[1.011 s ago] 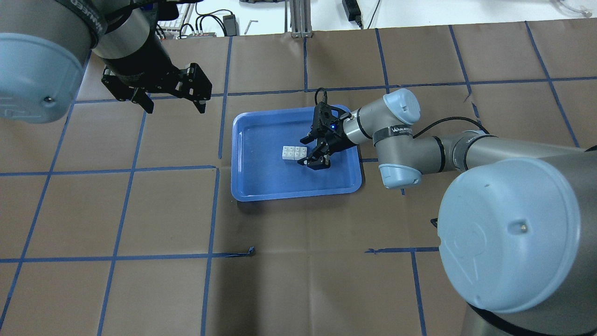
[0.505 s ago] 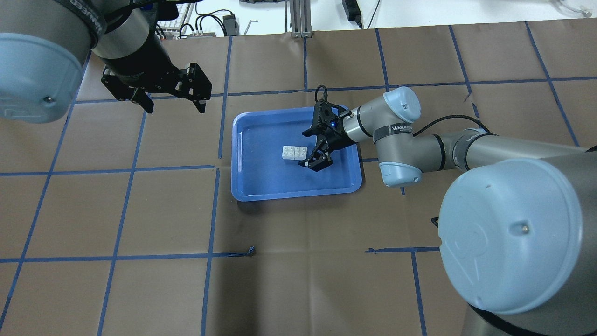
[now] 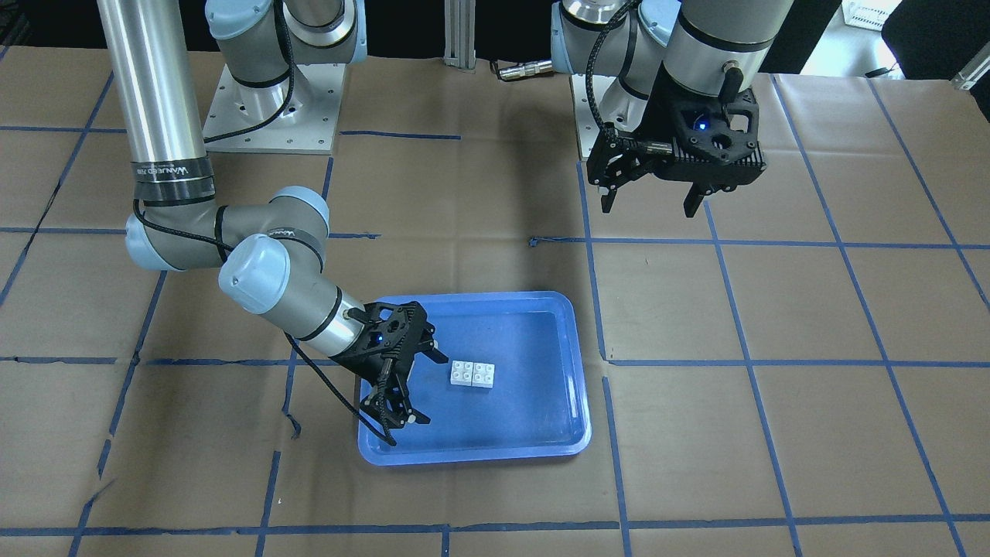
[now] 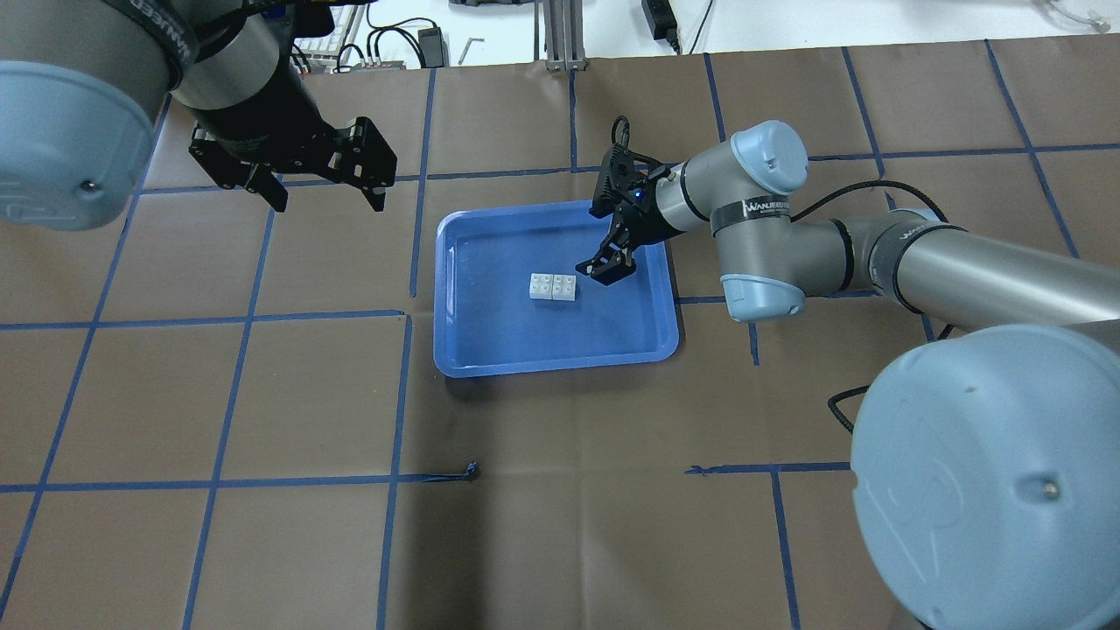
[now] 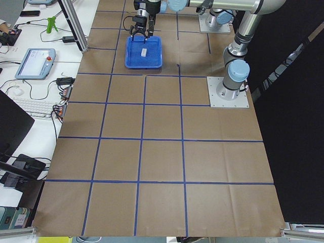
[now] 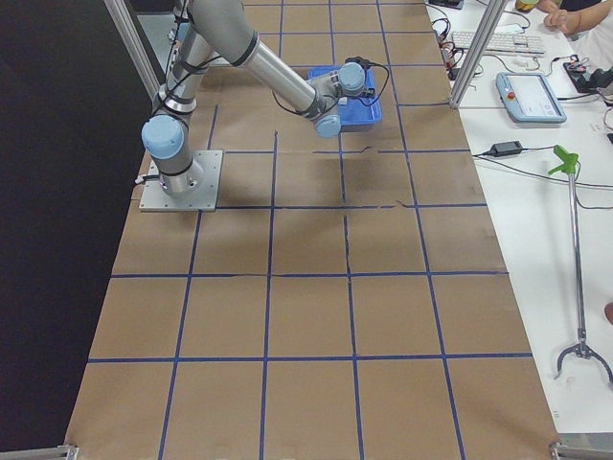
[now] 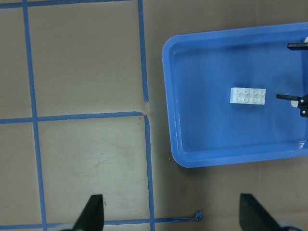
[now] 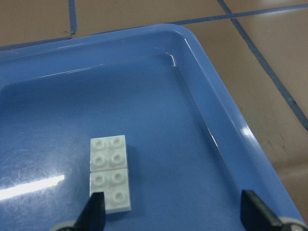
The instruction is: Assemble white blocks and place on blue tray
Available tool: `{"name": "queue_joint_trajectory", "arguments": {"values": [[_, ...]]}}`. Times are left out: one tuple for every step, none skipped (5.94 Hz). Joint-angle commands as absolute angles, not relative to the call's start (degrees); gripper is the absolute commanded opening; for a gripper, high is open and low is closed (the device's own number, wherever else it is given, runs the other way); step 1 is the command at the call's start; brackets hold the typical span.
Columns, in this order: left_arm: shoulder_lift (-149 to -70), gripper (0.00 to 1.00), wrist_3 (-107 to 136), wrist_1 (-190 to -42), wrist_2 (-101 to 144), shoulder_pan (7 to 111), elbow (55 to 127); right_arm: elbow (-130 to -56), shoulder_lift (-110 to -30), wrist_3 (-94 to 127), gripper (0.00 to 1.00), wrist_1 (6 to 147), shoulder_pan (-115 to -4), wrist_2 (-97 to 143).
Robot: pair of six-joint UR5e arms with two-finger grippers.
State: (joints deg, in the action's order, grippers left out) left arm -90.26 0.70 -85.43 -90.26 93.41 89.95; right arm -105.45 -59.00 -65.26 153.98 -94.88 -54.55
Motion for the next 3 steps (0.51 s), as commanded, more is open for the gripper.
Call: {"name": "queue_joint_trajectory", "arguments": {"values": [[-90.26, 0.99, 0.7, -85.43, -90.26, 93.43, 90.0, -104.07, -64.21, -65.13, 1.0, 142.2, -92.56, -59.21], [-90.26, 0.99, 0.7, -85.43, -90.26, 93.43, 90.0, -102.41, -66.86, -64.52, 1.0, 135.07, -91.77, -63.07], [-90.26, 0.99, 0.7, -85.43, -90.26, 93.43, 90.0, -100.48, -69.58, -60.77, 1.0, 128.3, -90.45, -67.72]]}}
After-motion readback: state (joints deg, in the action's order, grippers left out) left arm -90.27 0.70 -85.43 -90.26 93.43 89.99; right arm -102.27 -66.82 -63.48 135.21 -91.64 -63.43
